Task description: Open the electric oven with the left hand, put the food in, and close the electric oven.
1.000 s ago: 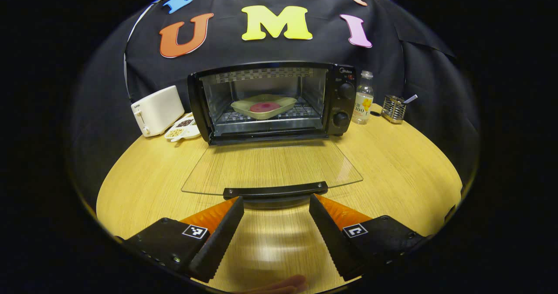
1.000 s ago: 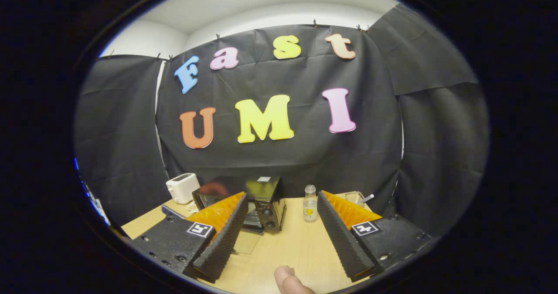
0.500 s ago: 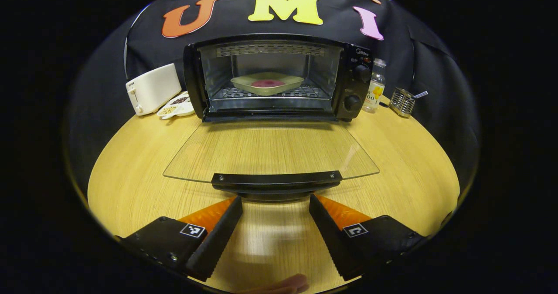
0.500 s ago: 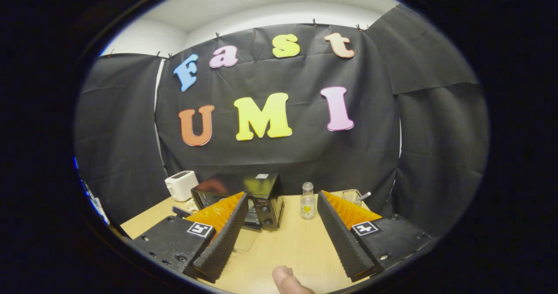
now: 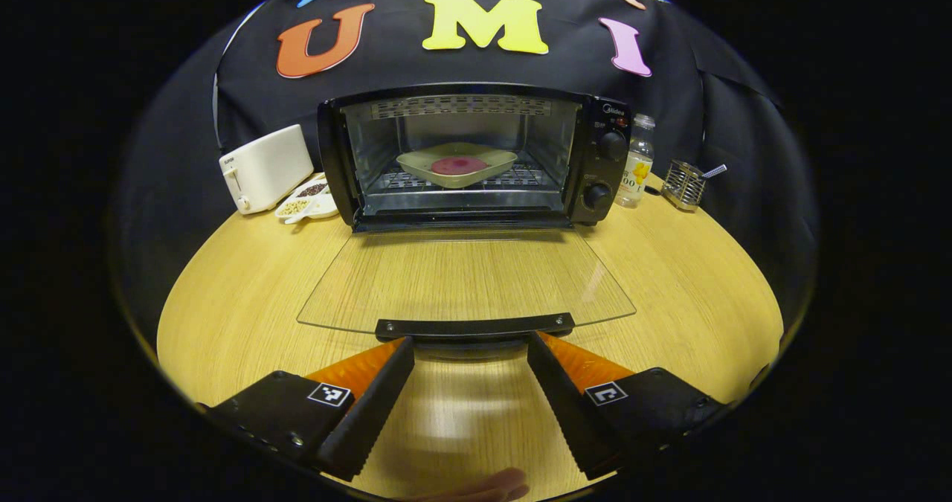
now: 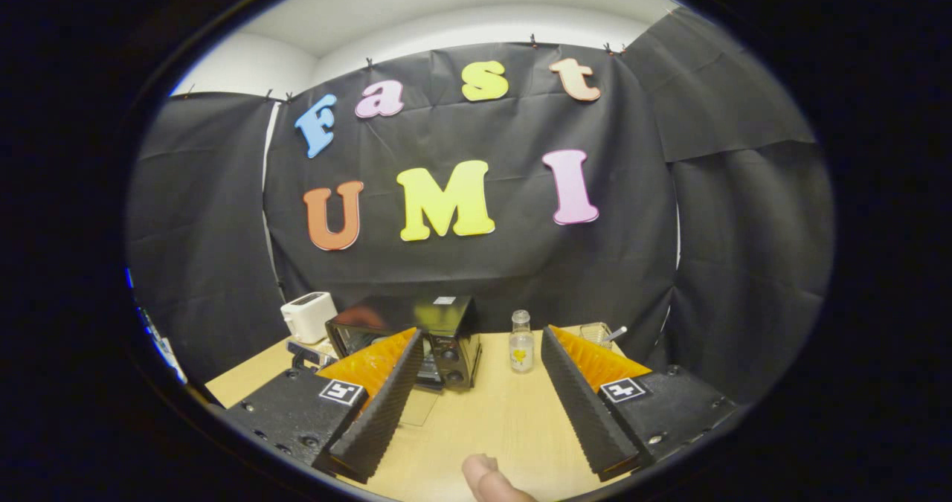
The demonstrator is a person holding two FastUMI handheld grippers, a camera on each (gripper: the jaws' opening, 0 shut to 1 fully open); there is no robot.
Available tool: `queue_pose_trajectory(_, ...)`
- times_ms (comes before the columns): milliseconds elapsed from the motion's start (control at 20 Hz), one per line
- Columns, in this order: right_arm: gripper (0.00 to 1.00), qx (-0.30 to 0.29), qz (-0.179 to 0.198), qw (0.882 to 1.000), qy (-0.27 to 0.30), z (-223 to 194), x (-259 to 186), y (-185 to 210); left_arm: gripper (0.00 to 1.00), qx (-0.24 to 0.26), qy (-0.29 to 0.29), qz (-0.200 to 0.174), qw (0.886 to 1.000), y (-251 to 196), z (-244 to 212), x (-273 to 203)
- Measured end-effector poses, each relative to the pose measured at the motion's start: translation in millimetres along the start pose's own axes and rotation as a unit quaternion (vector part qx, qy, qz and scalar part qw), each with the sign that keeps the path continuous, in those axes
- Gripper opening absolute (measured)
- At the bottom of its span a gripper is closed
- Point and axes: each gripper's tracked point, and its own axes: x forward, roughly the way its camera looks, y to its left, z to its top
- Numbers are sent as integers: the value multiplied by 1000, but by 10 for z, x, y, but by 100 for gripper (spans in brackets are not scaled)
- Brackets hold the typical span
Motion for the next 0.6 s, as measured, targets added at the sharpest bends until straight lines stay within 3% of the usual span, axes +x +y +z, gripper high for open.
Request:
queue_pose_trajectory(150, 100, -1, 3, 1000, -2, -6, -29, 33, 98, -13, 5, -4, 1000, -4, 41, -15)
queue_pose_trajectory(300, 96, 0, 7, 1000, -3, 3, -58, 83, 98, -16, -1, -2, 1000, -8, 101, -51)
queue_pose_trajectory(600, 96, -6, 6, 1000, -9, 41, -152, 99, 97, 22, -75, 9, 997, 6, 538, -172)
